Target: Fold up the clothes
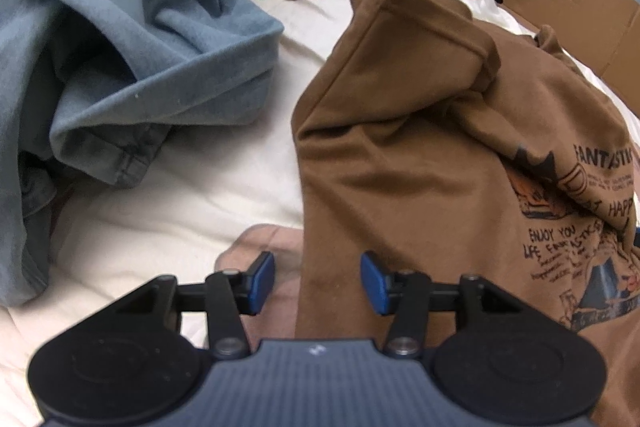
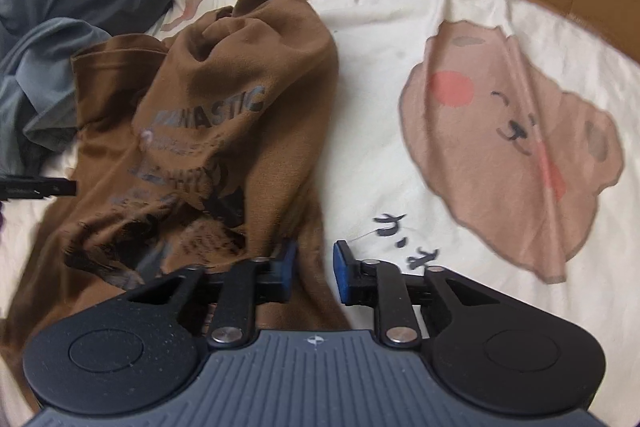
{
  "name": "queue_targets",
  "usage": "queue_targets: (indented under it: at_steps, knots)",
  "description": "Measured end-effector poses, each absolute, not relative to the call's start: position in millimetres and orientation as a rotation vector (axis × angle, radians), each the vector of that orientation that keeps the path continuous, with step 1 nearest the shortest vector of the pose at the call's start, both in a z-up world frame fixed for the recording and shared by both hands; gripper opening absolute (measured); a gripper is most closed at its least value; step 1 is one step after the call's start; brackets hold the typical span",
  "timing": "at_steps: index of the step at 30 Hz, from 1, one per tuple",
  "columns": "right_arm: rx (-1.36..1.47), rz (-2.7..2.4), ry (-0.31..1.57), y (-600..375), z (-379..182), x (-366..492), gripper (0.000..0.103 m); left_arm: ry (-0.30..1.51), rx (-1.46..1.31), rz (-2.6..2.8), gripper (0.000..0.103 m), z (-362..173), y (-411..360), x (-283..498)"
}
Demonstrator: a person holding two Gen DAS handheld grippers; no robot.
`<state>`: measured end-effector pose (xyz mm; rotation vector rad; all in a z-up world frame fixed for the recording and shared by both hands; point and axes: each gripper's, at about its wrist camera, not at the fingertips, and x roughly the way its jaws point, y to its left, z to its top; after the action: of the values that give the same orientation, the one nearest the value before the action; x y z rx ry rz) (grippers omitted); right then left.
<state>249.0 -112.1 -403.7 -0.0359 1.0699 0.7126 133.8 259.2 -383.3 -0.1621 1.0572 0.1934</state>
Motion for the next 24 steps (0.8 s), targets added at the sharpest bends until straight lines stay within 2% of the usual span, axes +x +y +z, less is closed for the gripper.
queue_targets:
  at_steps: [5, 6, 7, 13, 16, 24]
  knots:
    - [-0.026, 0.704, 1.064, -117, -399, 249, 0.002, 1.052, -0.207, 0.172, 0.049, -386, 262, 136]
    - [-0.022, 0.699, 1.06, -119, -398, 249, 0.001, 1.05, -0.217, 0.166, 0.043, -386, 264, 136]
    - [-0.02, 0.681, 1.05, -122, -395, 249, 0.001, 1.049, -0.22, 0.158, 0.032, -386, 264, 136]
    - [-0.021, 0.605, 0.987, -152, -377, 250, 0.0, 1.051, -0.23, 0.117, 0.007, -384, 264, 136]
    - [-0.022, 0.559, 0.972, -167, -370, 252, 0.0, 1.044, -0.212, 0.07, 0.004, -380, 262, 135]
    - [-0.002, 0.424, 0.961, -221, -354, 246, 0.0, 1.011, -0.221, -0.011, 0.003, -360, 253, 141]
